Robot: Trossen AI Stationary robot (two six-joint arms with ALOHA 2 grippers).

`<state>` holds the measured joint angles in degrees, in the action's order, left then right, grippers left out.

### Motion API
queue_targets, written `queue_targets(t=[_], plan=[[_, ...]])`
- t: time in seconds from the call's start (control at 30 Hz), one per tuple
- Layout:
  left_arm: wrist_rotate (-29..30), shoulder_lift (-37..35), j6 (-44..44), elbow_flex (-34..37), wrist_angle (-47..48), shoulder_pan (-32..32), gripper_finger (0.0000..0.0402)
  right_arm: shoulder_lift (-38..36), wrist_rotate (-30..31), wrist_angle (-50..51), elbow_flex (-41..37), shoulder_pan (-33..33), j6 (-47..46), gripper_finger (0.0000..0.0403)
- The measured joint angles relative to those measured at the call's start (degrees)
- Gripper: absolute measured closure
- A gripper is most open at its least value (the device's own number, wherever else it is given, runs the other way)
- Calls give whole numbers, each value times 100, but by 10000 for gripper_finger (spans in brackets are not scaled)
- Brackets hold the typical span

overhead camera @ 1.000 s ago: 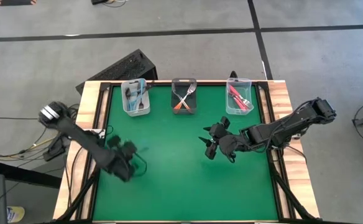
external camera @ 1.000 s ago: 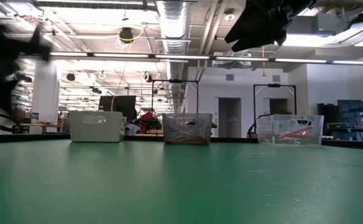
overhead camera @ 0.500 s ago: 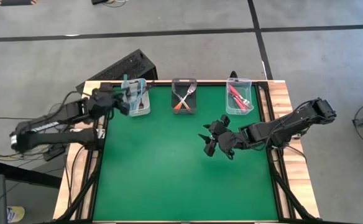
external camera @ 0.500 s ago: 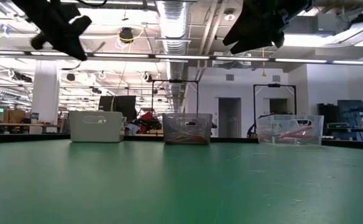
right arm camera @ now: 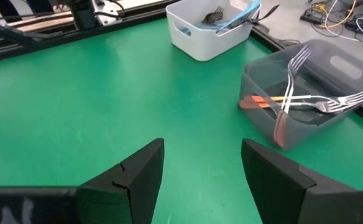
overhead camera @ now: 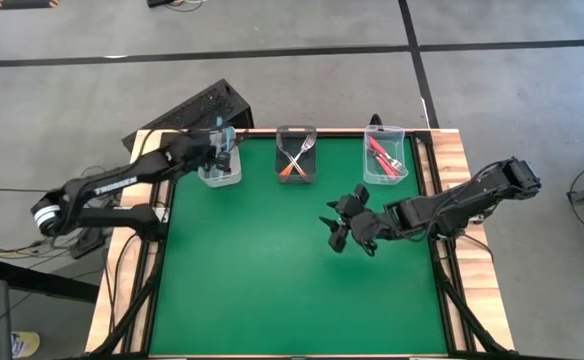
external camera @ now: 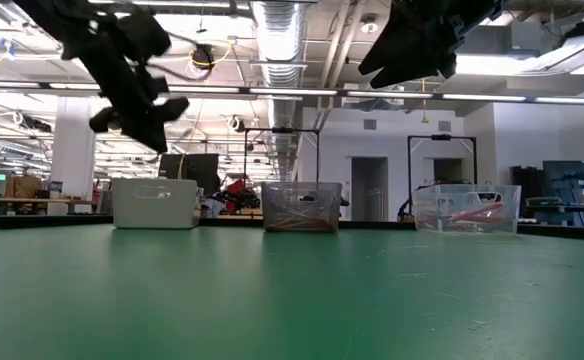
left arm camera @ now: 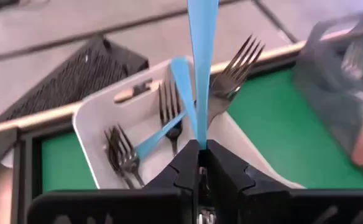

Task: Sort silverware by color (type)
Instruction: Put the blue fork into the white bin, then return to Home Position

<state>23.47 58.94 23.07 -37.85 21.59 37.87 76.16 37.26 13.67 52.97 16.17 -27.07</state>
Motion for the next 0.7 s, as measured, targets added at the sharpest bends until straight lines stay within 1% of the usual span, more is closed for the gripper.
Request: queue_targets(t=[0.13,0.23,0.33,0.43,0.5,0.57,0.63,0.7], plan=[[-149,497,122,0,-57,181,350,0,2,195,-2,39,-186,164],[-321,678,127,0,-67,244,317,0,4,322,0,39,-296,164],[-507,655,-208,0,-153,229,288,0,7,358,0,34,-311,164],[-1049,357,-802,0,-295,96,270,-45,4,389,-2,55,-307,164],[-1397,22,-1033,0,-444,-193,266,-186,7,517,-2,151,-199,164],[-1517,-375,-1220,0,-524,-637,265,-469,103,943,-2,342,-17,164],[-1366,-772,-1289,16,-681,-1220,265,-861,580,1331,-7,608,-225,164],[-1040,-1175,-1274,196,-1072,-1865,265,-1280,1214,1639,-13,912,-336,164]])
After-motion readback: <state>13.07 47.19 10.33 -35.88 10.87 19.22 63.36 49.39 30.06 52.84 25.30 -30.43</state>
